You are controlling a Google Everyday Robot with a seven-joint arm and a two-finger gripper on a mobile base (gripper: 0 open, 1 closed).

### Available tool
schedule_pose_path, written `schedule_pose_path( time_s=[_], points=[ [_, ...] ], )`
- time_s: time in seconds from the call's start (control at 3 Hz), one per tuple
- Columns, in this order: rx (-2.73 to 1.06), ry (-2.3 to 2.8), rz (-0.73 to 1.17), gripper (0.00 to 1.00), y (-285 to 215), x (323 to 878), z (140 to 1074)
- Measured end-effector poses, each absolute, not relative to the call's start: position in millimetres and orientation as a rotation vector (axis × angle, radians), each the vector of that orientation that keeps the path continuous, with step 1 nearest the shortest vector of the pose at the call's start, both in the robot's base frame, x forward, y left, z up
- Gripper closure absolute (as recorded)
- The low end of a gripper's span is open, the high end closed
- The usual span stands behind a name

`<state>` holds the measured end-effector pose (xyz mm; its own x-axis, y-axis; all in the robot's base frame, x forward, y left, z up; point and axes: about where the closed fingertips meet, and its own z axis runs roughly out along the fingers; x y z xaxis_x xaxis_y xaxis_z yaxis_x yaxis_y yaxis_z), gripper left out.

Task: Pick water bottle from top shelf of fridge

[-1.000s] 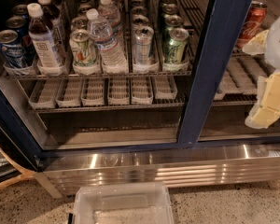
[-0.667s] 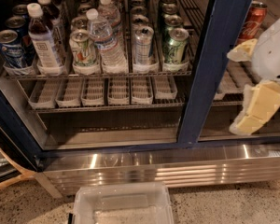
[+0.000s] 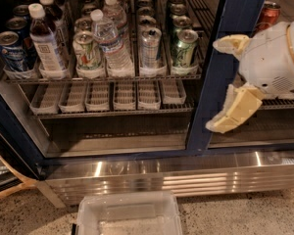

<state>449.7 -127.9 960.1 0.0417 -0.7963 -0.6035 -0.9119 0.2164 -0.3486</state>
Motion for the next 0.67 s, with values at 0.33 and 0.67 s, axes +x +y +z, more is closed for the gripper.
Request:
schedule_pose_path(
  time_s=[0.33,0.67],
  points=[
    [-1.527,1.650,0.220,0.00,-106.8,453.4,972.2],
    [-1.496,1.556,0.264,0.00,-84.7,452.8,981.4]
  ],
)
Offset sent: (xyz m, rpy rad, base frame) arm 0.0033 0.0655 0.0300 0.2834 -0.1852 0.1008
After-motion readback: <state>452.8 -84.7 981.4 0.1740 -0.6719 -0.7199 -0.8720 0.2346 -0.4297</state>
